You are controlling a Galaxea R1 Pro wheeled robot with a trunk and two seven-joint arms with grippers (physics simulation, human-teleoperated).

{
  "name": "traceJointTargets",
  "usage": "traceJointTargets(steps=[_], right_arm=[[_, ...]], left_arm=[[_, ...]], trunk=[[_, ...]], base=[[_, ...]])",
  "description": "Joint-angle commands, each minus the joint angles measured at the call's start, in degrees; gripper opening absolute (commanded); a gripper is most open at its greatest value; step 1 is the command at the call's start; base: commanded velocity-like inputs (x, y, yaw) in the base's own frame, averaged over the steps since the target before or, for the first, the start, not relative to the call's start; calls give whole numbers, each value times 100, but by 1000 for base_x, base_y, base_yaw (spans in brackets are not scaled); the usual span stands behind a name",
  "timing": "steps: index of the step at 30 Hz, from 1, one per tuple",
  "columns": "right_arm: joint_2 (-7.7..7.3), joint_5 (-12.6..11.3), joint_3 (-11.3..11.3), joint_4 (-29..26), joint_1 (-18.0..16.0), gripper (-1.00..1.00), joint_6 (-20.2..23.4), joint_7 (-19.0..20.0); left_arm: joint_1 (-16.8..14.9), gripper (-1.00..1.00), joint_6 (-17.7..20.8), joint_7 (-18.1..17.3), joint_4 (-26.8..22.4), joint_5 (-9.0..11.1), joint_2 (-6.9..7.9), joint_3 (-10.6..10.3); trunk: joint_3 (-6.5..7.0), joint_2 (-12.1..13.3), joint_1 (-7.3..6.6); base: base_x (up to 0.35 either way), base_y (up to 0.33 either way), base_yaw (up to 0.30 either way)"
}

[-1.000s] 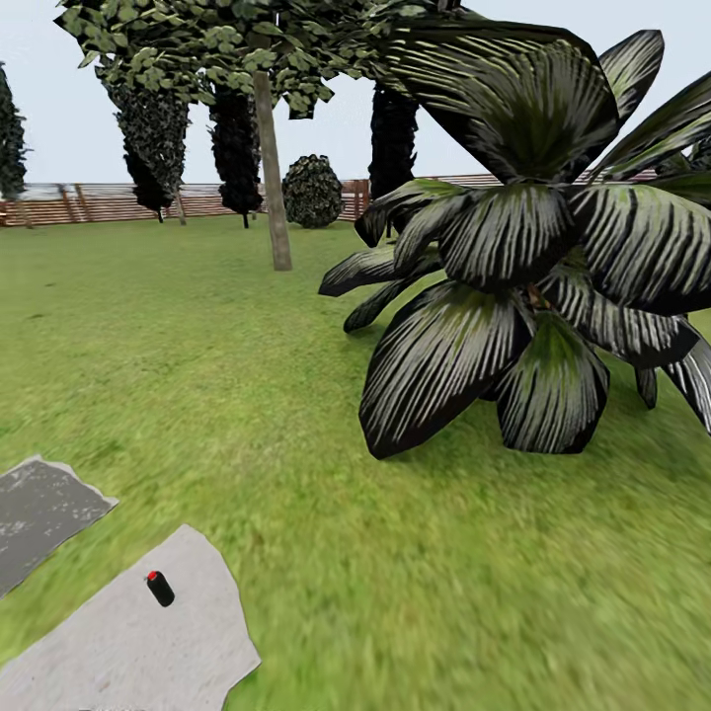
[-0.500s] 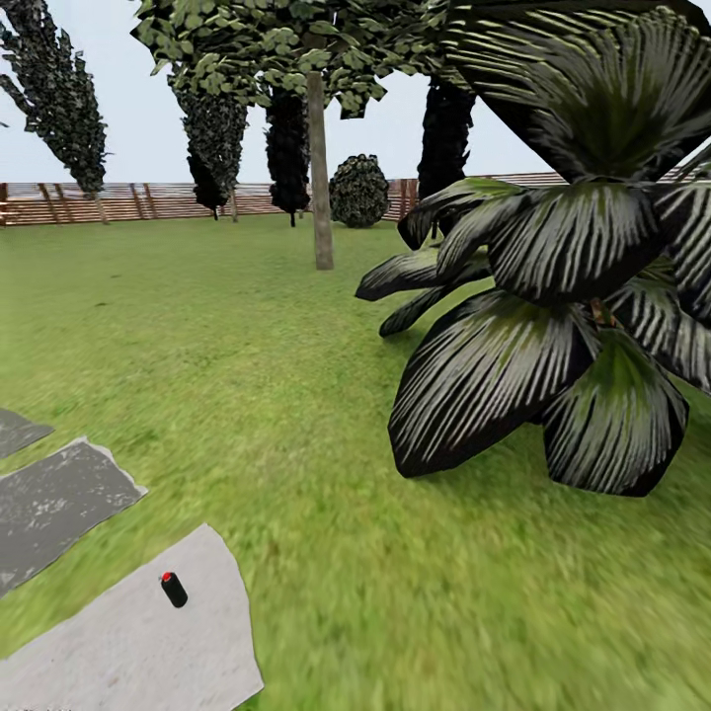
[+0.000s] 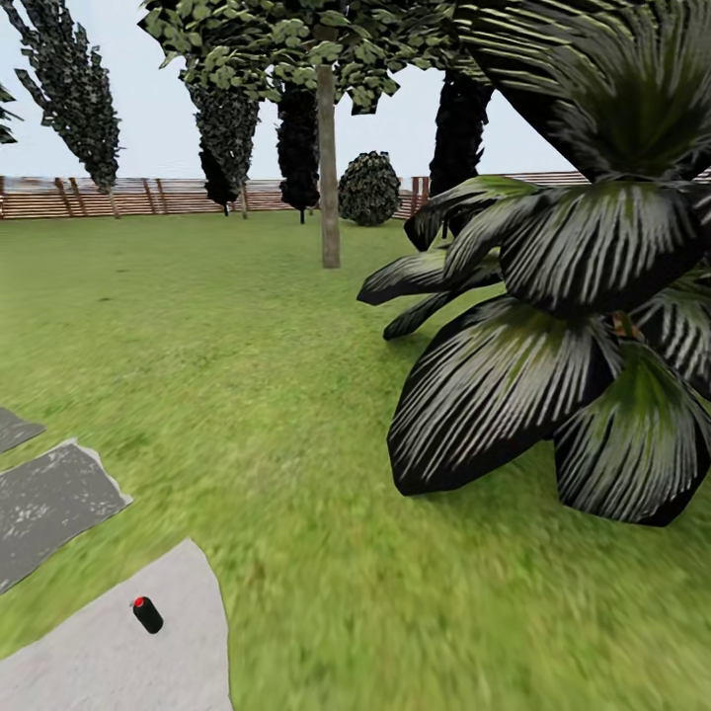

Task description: In the garden, pick up the pesticide atomizer on the floor and spray pesticide onto both trees until each tree trunk is fully covered.

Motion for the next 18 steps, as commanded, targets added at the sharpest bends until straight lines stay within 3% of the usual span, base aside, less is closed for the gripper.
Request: traceJointTargets(steps=[1, 18], right_arm=[[0, 0, 0, 0, 0, 100, 1, 0], [1, 1, 0, 0, 0, 100, 2, 2]], left_arm=[[0, 100, 0, 0, 0, 0, 0, -1], [0, 100, 0, 0, 0, 0, 0, -1]], trunk=[[0, 0, 0], [0, 0, 0]], base=[[237, -167, 167], [237, -169, 264]])
